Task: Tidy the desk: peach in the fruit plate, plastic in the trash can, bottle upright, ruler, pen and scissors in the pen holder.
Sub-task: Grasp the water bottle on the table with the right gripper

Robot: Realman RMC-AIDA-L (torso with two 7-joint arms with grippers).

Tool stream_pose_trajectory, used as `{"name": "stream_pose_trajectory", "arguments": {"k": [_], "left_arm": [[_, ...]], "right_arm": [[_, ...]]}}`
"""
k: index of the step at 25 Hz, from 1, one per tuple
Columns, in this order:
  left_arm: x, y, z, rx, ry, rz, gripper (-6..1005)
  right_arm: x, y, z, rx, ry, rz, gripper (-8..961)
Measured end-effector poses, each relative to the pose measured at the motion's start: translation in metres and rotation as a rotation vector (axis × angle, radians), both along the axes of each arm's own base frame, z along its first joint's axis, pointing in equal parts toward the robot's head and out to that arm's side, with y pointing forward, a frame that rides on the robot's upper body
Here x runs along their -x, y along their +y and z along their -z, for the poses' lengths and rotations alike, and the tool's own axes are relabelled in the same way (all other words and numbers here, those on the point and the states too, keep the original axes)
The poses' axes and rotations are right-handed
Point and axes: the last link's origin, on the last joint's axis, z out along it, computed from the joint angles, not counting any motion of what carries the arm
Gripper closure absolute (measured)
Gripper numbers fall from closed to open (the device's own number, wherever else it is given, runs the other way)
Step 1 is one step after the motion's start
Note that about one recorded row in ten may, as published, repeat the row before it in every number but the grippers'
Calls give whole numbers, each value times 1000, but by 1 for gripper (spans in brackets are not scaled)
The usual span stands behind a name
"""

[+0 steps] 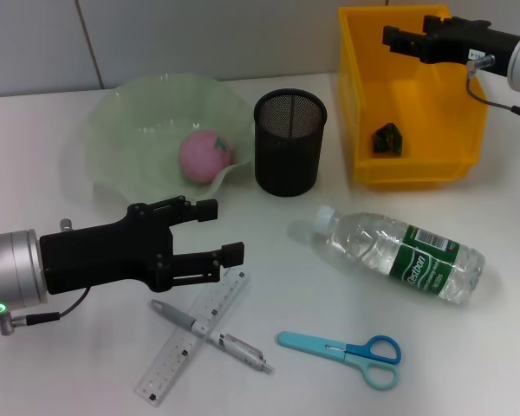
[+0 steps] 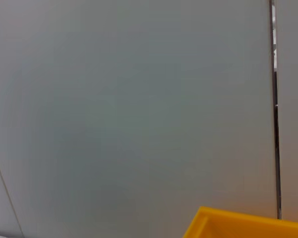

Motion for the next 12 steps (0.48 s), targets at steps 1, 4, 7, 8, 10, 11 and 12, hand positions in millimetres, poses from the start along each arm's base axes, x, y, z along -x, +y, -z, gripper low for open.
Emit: {"name": "stream_pose_trajectory", "arguments": {"k": [1,4,7,8,10,11,12], "left_arm": [[0,0,0,0,0,0,208],[0,0,0,-2,-2,0,208],[0,0,0,-2,-2,1,209],[0,0,0,-2,-2,1,209],[-1,1,0,-3,-1,3,210],[-1,1,0,-3,-1,3,210],[-1,1,0,-4,-1,4,210]], "right_arm": [[0,0,0,-2,0,0,192],[0,-1,-1,-6,-1,-3,192],[1,-1,0,-4,-1,-4,192],[1,-1,0,-4,-1,-4,192],[1,-1,0,-3,-1,-5,192],[2,-1,0,-2,-1,-7,192],[4,-1,1,4,2,-14,192]]}}
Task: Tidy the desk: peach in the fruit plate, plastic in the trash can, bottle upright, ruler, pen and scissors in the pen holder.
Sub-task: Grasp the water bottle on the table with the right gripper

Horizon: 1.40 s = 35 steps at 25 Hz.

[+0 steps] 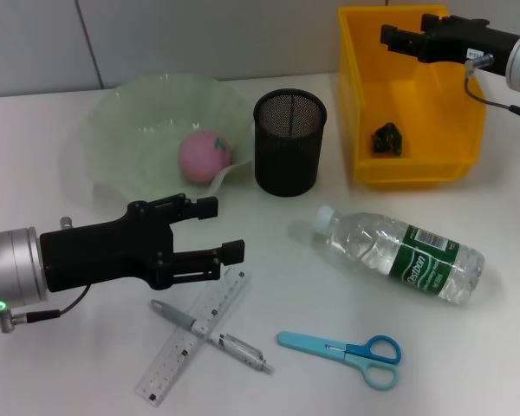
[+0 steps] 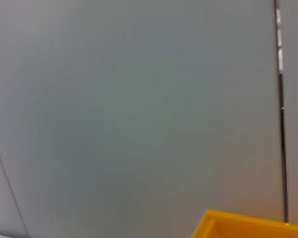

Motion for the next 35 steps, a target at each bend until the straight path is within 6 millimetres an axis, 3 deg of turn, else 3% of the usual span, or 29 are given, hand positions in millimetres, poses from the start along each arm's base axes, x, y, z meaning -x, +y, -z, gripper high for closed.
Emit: {"name": "stream_pose_trajectory", "arguments": {"k": [8,13,15,20,26,35], "left_arm": [[-2,2,-1,-9,4,8,212],[-2,2,-1,-10,3,9,213],[-2,2,-1,-11,4,9,214],[-2,2,-1,-8,8,12,215],[1,2,-3,-10,16,6,216],[4,1,-3,-7,25,0,219]], "right_arm": [[18,-10,-4,96,55,-69,192],[37,-30,-21,251,70,-118,191],[48,-44,-28,382,22,-114,191],[64,-57,-31,595,-116,-57,191],[71,-60,-29,736,-260,27,191],[76,-56,-9,881,-466,102,191]]}}
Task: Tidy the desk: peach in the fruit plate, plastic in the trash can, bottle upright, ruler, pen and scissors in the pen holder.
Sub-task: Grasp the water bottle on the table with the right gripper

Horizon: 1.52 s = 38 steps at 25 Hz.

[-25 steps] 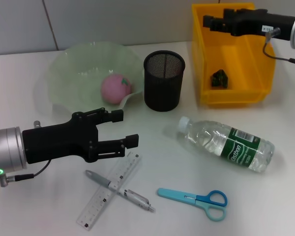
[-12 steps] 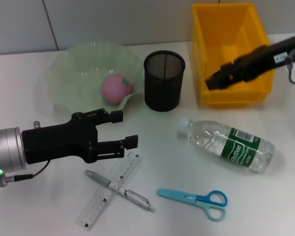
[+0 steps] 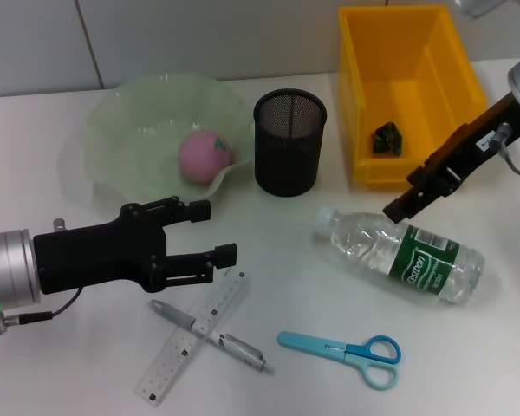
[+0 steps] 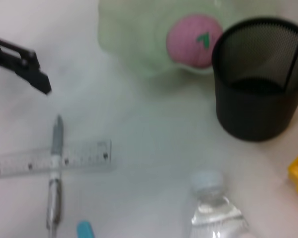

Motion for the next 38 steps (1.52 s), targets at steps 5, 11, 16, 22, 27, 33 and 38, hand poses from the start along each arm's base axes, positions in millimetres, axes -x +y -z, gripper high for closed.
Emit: {"name": "stream_pose_trajectory", "arguments": {"k": [5,11,16,22,27,33,38], "left_arm": [[-1,-1,2,4,-2,0,220],[-1,-1,2,3,-2,1,221],[-2,0,3,1,-1,6,222],[-3,-1,4,-3,-2,12,224],[-3,0,4,-3,-2,14,225],[-4,1,4,-3,-2,18,226],[-5,1,4,-3,-2,19,228]], "right_arm": [[0,0,11,40,-83,-19,193],[-4,2,22,51,-139,-29,194],[-6,4,33,71,-168,-34,195],[-12,4,42,88,-210,-43,194],[-16,0,50,116,-255,-48,194],[-20,-1,54,133,-276,-44,194],[-23,0,60,139,-286,-39,193]]}}
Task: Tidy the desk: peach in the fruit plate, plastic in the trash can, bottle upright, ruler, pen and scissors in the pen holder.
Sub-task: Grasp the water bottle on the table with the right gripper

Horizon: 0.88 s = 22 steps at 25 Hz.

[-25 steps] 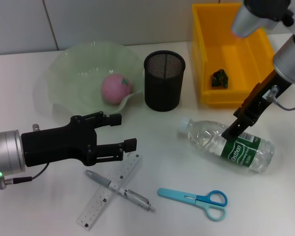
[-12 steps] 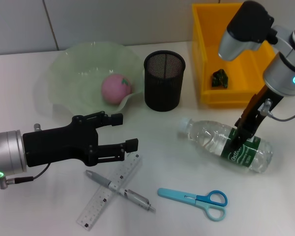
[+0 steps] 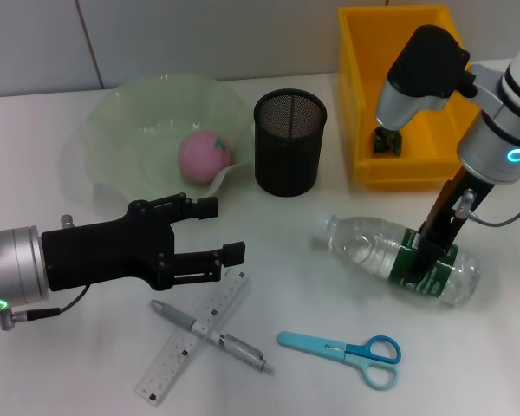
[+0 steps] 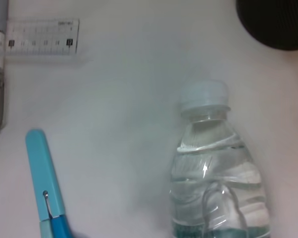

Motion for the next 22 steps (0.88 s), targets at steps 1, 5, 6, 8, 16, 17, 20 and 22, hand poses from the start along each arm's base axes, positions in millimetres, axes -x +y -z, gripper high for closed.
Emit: {"name": "stream_pose_trajectory", "arguments": {"k": [1,5,6,8,16,17,20,22], "left_arm": [[0,0,0,0,0,0,228],[-2,1,-1,-4,1,9,229],[-2,2,-1,-5,1,9,229],[-2,2,-1,-5,1,10,230],[-3,2,-1,-5,0,10,231],[-3,2,-2,-6,-1,10,232],[-3,2,-2,-9,-4,8,232],[-3,3,-2,-12,-7,7,233]], "right_arm": [[-1,0,2,3,-2,-1,193],[-2,-1,7,10,-11,-9,193],[-2,-1,8,12,-14,-10,193],[-3,-1,11,16,-18,-11,192],[-6,1,16,12,-19,-17,192],[-5,1,17,15,-18,-20,192],[-5,0,21,26,-22,-30,192],[-6,0,23,30,-27,-34,191]]}}
